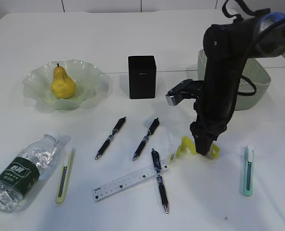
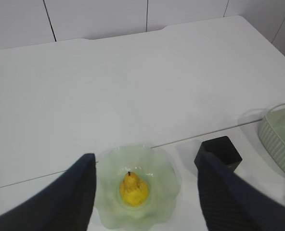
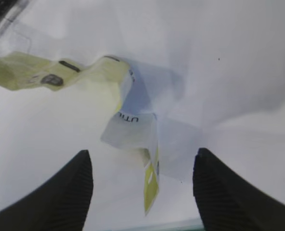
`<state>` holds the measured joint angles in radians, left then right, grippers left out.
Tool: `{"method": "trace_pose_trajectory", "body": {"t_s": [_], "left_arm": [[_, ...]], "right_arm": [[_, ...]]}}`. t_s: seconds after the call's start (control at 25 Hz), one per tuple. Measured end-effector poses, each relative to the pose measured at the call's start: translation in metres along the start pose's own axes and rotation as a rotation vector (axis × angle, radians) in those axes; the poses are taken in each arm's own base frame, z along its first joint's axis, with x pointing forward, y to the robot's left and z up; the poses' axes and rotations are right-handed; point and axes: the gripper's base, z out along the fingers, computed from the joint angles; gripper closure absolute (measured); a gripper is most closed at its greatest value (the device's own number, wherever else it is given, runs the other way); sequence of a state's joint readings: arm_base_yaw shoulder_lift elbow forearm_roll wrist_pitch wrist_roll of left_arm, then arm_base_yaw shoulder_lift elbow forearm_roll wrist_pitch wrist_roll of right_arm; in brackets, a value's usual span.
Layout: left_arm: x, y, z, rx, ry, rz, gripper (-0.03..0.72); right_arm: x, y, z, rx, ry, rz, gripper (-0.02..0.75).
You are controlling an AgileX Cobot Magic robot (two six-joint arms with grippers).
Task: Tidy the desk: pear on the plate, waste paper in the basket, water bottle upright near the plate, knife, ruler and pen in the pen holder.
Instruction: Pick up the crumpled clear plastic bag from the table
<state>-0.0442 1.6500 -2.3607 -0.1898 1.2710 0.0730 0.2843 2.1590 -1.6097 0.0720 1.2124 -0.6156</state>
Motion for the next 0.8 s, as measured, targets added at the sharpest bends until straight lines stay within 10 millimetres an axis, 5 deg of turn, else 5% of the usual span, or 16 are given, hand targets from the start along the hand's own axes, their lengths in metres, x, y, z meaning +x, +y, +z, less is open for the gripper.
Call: {"method": "trace_pose_trajectory", "body": {"t_s": [0.52, 0.8], "left_arm": [[0.000, 0.000, 0.000, 0.002, 0.000, -0.001, 0.222], [0.000, 0.000, 0.000, 0.002, 0.000, -0.001, 0.222]], "right_arm": [[-0.002, -0.002, 0.012, -0.015, 0.022, 0.002, 0.338], [-0.002, -0.003, 0.019, -0.023, 0.034, 0.003, 0.518]]}}
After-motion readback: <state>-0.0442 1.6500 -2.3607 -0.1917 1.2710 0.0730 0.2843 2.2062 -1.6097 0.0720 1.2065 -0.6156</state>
